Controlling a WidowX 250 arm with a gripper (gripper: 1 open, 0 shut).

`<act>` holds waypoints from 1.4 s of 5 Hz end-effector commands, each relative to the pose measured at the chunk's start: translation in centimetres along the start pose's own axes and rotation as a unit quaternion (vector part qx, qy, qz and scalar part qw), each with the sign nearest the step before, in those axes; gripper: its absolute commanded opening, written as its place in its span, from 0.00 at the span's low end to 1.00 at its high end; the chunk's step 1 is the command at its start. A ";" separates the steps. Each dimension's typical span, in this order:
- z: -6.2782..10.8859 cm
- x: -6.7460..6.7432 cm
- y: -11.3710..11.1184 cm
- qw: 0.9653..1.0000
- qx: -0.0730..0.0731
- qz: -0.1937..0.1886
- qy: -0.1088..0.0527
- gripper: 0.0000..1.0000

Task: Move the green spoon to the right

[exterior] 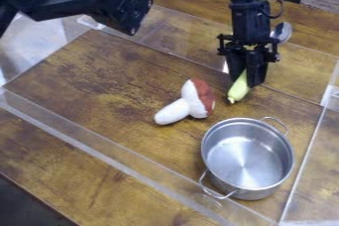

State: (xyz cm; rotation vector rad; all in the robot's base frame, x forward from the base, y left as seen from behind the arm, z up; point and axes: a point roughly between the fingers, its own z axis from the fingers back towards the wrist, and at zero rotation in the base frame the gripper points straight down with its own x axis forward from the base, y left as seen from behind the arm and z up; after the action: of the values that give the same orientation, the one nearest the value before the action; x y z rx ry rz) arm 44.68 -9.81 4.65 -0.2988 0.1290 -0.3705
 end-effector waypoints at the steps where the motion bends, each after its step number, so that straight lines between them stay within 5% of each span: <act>1: 2.9 0.1 0.2 1.000 0.006 0.002 -0.030 1.00; 7: 5.4 -3.9 1.7 0.999 0.033 0.037 0.013 1.00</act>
State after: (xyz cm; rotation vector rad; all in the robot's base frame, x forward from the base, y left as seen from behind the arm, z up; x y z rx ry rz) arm 42.09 -6.29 4.98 -0.2320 0.2585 -0.3116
